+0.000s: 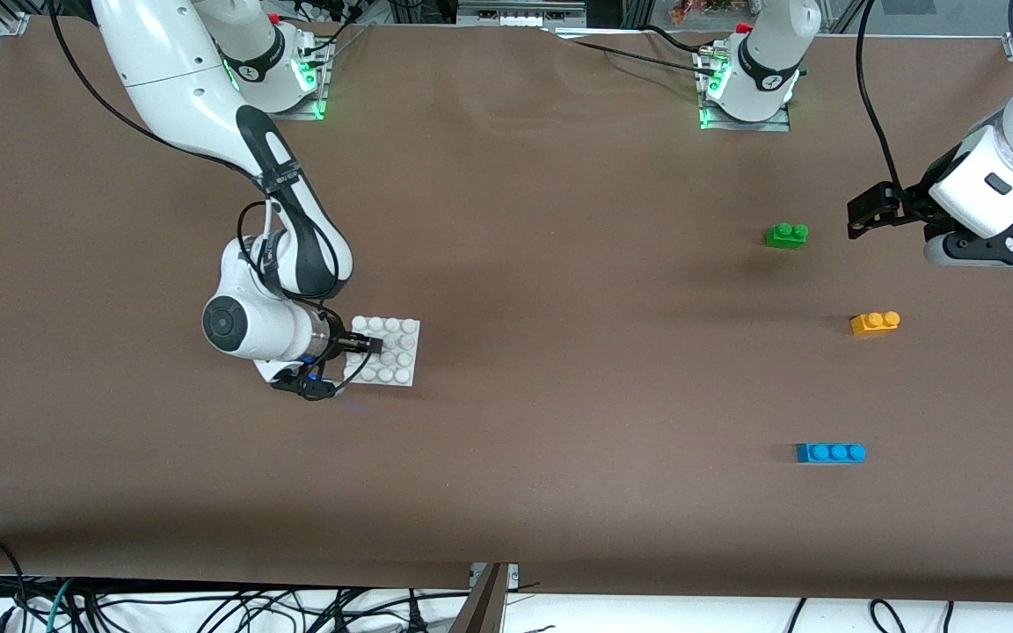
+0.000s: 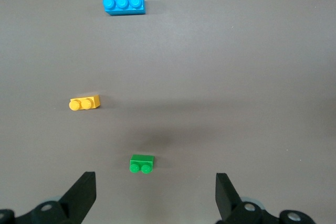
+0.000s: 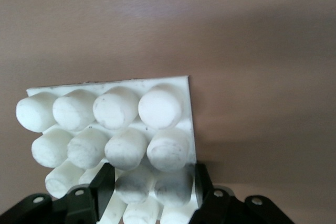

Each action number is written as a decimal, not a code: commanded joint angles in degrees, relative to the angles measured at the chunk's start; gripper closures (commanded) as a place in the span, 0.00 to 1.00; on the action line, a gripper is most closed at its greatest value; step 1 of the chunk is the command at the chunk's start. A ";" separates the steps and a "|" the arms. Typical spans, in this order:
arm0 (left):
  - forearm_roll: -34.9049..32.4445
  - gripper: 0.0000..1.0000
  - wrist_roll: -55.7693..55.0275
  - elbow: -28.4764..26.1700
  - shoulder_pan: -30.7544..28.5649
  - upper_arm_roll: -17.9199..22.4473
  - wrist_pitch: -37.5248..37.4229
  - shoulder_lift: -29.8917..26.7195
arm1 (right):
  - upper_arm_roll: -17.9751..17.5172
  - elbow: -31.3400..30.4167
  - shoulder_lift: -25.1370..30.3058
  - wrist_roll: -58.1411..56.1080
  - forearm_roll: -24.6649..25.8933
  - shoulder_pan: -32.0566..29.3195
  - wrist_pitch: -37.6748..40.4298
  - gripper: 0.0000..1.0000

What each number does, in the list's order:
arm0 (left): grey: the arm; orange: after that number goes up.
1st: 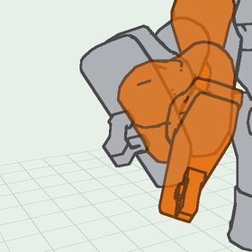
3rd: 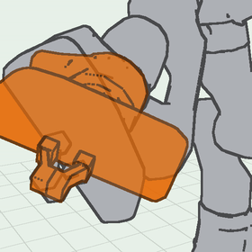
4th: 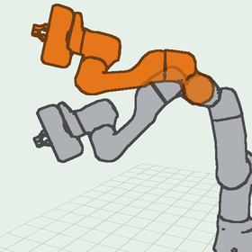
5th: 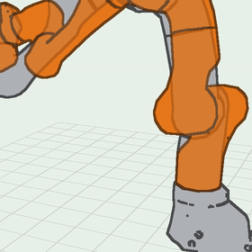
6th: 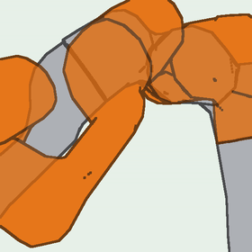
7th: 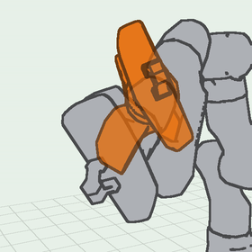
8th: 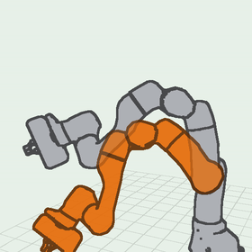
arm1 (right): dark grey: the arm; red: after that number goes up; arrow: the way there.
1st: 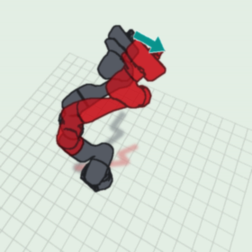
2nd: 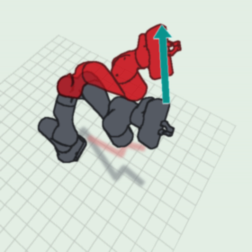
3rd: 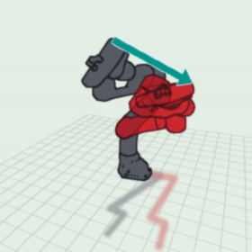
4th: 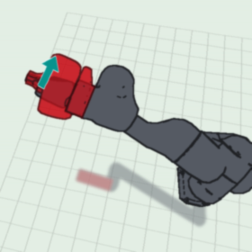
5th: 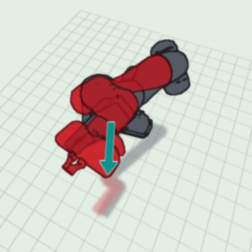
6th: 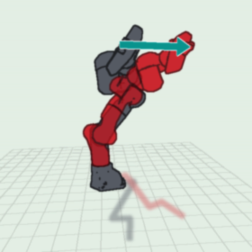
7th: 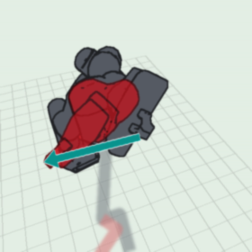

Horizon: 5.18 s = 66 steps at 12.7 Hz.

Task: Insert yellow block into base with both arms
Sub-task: 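Slide the white base plate along the table toward the yellow block, then keep sliding the base plate with the right gripper to table center, then open the right gripper and draw it back from the base plate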

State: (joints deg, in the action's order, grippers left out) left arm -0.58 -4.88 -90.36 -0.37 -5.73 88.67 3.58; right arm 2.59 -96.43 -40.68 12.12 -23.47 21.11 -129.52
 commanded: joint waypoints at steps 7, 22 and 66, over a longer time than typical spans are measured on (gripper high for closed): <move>-1.09 0.00 -0.13 0.80 -0.07 -0.25 -0.70 -0.07 | -0.48 6.52 -6.07 5.46 -1.67 6.84 -2.83 0.33; -1.00 0.00 -0.04 0.80 -0.24 -0.07 -0.34 0.11 | -3.91 14.60 -12.67 16.79 -1.49 15.36 -11.27 0.32; -4.07 0.00 1.71 -3.42 -9.11 0.54 3.78 7.91 | 8.73 24.28 -1.61 9.70 1.76 14.76 25.87 0.00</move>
State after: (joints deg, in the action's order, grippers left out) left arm -2.36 -4.62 -93.95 -7.71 -4.55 90.73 8.39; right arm 9.49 -68.24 -46.68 25.76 -21.92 36.62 -107.59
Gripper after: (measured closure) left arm 0.000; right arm 0.000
